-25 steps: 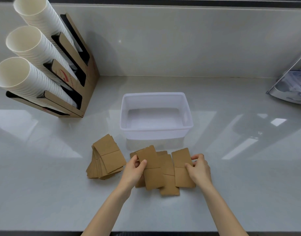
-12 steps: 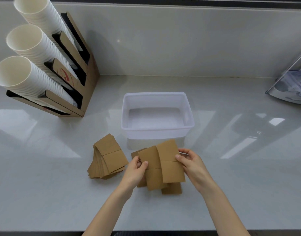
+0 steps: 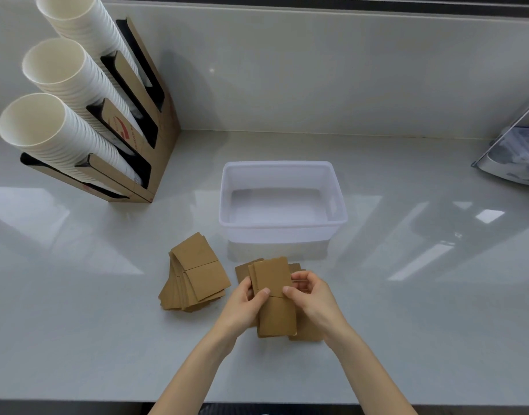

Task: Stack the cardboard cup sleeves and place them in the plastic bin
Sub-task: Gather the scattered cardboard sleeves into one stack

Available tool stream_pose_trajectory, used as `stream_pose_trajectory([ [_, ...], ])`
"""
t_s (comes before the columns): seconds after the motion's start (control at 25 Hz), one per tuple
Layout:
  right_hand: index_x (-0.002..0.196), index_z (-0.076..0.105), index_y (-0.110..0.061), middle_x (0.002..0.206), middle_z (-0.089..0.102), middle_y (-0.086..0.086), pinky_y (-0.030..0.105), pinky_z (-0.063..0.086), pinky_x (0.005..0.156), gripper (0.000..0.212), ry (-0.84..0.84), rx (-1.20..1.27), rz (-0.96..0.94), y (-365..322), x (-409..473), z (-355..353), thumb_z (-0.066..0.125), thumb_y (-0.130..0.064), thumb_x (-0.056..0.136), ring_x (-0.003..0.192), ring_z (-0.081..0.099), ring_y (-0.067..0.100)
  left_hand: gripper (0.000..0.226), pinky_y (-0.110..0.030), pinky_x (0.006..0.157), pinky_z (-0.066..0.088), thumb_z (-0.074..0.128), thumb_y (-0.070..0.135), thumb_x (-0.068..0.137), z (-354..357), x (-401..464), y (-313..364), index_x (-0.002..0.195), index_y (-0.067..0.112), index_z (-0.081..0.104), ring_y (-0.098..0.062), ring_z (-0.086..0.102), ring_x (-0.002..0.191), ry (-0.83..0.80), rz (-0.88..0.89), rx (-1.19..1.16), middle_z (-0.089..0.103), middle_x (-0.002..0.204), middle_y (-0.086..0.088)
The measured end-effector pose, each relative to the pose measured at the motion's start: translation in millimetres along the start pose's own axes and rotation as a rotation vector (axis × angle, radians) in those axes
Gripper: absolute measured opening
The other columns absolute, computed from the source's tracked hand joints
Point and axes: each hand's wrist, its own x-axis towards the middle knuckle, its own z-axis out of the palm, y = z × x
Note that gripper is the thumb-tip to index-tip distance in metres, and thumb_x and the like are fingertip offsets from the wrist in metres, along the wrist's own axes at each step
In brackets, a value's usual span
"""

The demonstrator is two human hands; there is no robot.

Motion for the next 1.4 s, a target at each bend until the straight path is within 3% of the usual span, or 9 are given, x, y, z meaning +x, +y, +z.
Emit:
stream_pose_trajectory([
  [0.16,0.098,0.057,-0.019,0.1,0.06,0.002,0.022,0.045,0.075,0.011,0.087,-0.089,0.0,2.3,-1.0,-3.9,0.056,-0.02,0.087,0.09,0.056,0.014,0.026,-0.006,0.046,0.045,0.041,0.019,0.094,-0.2,-2.3,0.4,0.119,0.021,0.046,-0.006,0.056,0.079,0.025,-0.024,0.016,0.06,0.107,-0.002],
  [0.28,0.117,0.049,-0.017,0.121,0.048,0.008,0.032,0.045,0.089,0.035,0.252,-0.403,0.016,7.7,1.7,-9.7,0.057,-0.029,0.086,0.105,0.052,0.02,0.02,-0.015,0.061,0.048,0.041,0.018,0.093,-3.5,-2.0,-1.3,0.11,0.026,0.049,-0.007,0.059,0.088,0.046,-0.035,0.008,0.062,0.106,0.002],
  [0.36,0.129,0.037,-0.014,0.13,0.035,0.011,0.039,0.037,0.101,0.058,0.234,-0.666,0.079,10.9,1.5,-6.4,0.06,-0.039,0.082,0.122,0.041,0.027,0.017,-0.019,0.067,0.048,0.041,0.017,0.093,-5.2,-1.2,-2.4,0.105,0.028,0.048,-0.008,0.059,0.09,0.066,-0.034,0.012,0.061,0.1,0.006],
  [0.52,0.125,0.035,-0.011,0.129,0.032,0.011,0.038,0.034,0.101,0.069,0.239,-0.84,0.108,16.3,1.9,1.0,0.066,-0.045,0.074,0.123,0.037,0.029,0.017,-0.019,0.069,0.047,0.041,0.016,0.093,-7.9,-0.5,-3.3,0.103,0.028,0.048,-0.009,0.058,0.091,0.092,-0.029,0.032,0.06,0.098,0.008],
  [0.72,0.119,0.039,-0.01,0.127,0.039,0.01,0.039,0.037,0.098,0.061,0.255,-0.758,0.157,19.3,7.4,-5.5,0.068,-0.041,0.075,0.122,0.041,0.027,0.019,-0.02,0.072,0.047,0.041,0.016,0.093,-9.3,-1.4,-6.0,0.107,0.024,0.049,-0.011,0.058,0.091,0.113,-0.047,0.049,0.06,0.097,0.007],
  [0.96,0.097,0.051,-0.013,0.103,0.059,0.008,0.026,0.039,0.072,0.012,0.234,-0.25,0.071,8.2,5.3,-22.5,0.054,-0.02,0.088,0.09,0.052,0.019,0.015,-0.019,0.072,0.046,0.039,0.017,0.093,-8.6,-2.4,-4.4,0.099,0.028,0.048,-0.008,0.056,0.087,0.114,-0.052,0.052,0.058,0.093,0.008],
  [1.08,0.098,0.053,-0.013,0.1,0.06,0.007,0.025,0.042,0.07,0.01,0.202,-0.049,0.03,-1.1,3.2,-28.0,0.051,-0.02,0.091,0.088,0.054,0.017,0.015,-0.023,0.075,0.047,0.038,0.017,0.094,-5.0,-1.1,-3.7,0.1,0.026,0.048,-0.009,0.057,0.086,0.108,-0.067,0.039,0.058,0.093,0.008],
  [1.24,0.099,0.053,-0.011,0.091,0.061,0.004,0.027,0.046,0.072,0.01,0.084,0.118,0.038,-8.0,-2.1,-20.4,0.05,-0.018,0.091,0.083,0.056,0.016,0.018,-0.042,0.092,0.048,0.037,0.021,0.093,-1.4,-0.8,-2.7,0.093,0.028,0.053,-0.018,0.057,0.089,0.095,-0.099,0.039,0.06,0.096,-0.001],
  [1.4,0.089,0.055,-0.016,0.093,0.061,0.007,0.031,0.049,0.075,0.005,0.056,0.072,0.036,-1.8,-3.1,-7.1,0.057,-0.013,0.087,0.084,0.057,0.018,0.018,-0.035,0.083,0.05,0.036,0.024,0.095,1.8,-3.8,0.2,0.103,0.031,0.051,-0.011,0.059,0.091,0.064,-0.069,-0.067,0.062,0.099,0.008],
])
